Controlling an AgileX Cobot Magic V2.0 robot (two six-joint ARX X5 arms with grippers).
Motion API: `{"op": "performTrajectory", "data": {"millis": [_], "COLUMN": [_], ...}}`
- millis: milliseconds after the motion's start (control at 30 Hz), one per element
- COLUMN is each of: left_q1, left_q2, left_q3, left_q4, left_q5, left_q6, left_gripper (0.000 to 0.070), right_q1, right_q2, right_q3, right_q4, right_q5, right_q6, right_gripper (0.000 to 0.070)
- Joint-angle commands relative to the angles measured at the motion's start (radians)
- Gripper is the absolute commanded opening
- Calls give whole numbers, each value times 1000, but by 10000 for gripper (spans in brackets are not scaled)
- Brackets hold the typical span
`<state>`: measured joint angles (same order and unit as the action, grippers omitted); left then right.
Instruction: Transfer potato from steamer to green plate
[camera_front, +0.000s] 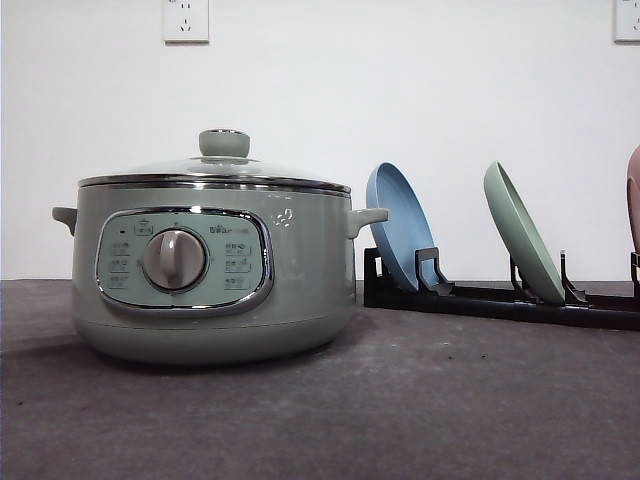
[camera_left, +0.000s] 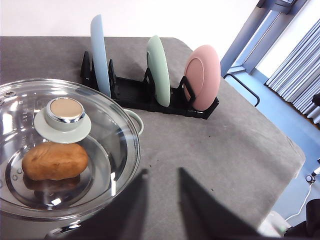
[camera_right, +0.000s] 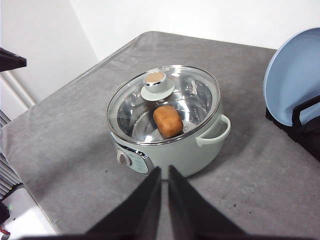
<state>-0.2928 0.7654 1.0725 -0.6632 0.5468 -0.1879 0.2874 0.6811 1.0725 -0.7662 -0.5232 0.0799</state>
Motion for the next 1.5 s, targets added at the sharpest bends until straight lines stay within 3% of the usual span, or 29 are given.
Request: {"op": "performTrajectory", "data": {"millis": [0,100,167,200,767,933,1167,1467], "left_q1": [-4,-4,-4,-4,-4,-4,-4,-4], "left_q2": [5,5,5,5,5,6,6,8], "left_q3": [21,21,21,21,21,21,21,21], "left_q4": [7,7,7,7,5,5,4,-20], "left_q5": [4,4,4,4,4,4,4,2], "left_q6": [19,19,19,20,31,31,33,66], "left_gripper": [325,555,646,681,700,700,700,700], "right_q1": [5,5,5,5,5,5,-1,-73], "right_q2": [3,3,3,3,4,47,229,587], "right_q3": [21,21,21,21,21,21,84,312], "right_q4": [13,14,15,17,30,80,137,128], "right_q5": [0,0,0,0,3,91,212,206], "right_q6": [-5,12,14,14,43,101,156,222], "right_gripper": [163,487,646,692,700,700,700,700]}}
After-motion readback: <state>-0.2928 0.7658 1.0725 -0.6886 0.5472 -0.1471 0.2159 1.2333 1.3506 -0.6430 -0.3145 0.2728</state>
